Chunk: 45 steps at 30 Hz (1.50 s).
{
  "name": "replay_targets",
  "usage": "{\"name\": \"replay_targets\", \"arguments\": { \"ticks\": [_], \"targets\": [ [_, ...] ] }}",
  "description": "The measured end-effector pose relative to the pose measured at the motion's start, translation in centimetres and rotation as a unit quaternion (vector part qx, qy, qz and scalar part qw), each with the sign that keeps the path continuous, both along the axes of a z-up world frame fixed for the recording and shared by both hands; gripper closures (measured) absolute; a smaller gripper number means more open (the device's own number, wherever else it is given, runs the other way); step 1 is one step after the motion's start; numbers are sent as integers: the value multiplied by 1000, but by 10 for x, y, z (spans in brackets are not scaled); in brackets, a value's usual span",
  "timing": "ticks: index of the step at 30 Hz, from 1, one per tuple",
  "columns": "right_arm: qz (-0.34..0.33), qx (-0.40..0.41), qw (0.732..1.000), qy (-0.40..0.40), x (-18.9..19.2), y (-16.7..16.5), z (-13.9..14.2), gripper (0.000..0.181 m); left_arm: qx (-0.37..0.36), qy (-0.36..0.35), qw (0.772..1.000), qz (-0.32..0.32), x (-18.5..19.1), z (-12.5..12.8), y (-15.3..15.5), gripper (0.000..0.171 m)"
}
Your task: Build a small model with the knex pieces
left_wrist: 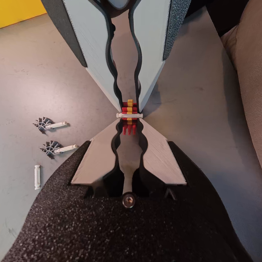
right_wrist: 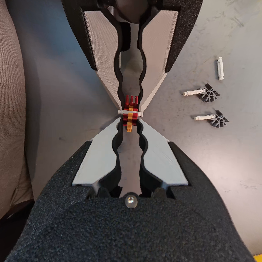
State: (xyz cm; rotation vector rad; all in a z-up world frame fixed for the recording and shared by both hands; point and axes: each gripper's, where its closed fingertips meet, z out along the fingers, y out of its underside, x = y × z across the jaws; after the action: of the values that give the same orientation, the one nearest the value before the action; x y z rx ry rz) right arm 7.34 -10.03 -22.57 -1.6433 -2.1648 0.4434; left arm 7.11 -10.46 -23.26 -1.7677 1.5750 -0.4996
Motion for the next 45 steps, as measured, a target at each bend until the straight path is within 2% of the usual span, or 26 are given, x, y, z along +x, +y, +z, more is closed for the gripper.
{"name": "replay_targets", "arguments": {
  "ticks": [15,20,25,27,31,34,35,39,42,45],
  "targets": [
    [-15,19,1000,17,7,-14,-1,165,86,27,996,-21,8,-1,-13,152],
    [-49,-46,998,16,12,-16,-1,162,111,36,993,-9,13,-1,-12,152],
    [-150,-145,978,23,20,-17,4,152,153,57,987,15,12,0,-6,153],
    [-187,-161,968,31,24,-16,0,141,183,68,981,19,11,1,-3,152],
    [-247,-217,940,92,14,-14,4,136,277,99,956,11,9,5,3,153],
    [-268,-223,926,148,6,1,12,137,347,99,933,16,8,21,9,153],
    [-263,-226,924,163,4,4,15,136,364,101,926,20,7,26,11,153],
    [-217,-239,914,245,-10,8,39,153,426,86,900,37,4,48,16,152],
    [-168,-213,920,284,-15,11,55,157,454,75,886,51,1,62,21,152],
    [-152,-189,916,319,-20,18,70,157,473,70,876,65,-4,75,27,152]
  ]
}}
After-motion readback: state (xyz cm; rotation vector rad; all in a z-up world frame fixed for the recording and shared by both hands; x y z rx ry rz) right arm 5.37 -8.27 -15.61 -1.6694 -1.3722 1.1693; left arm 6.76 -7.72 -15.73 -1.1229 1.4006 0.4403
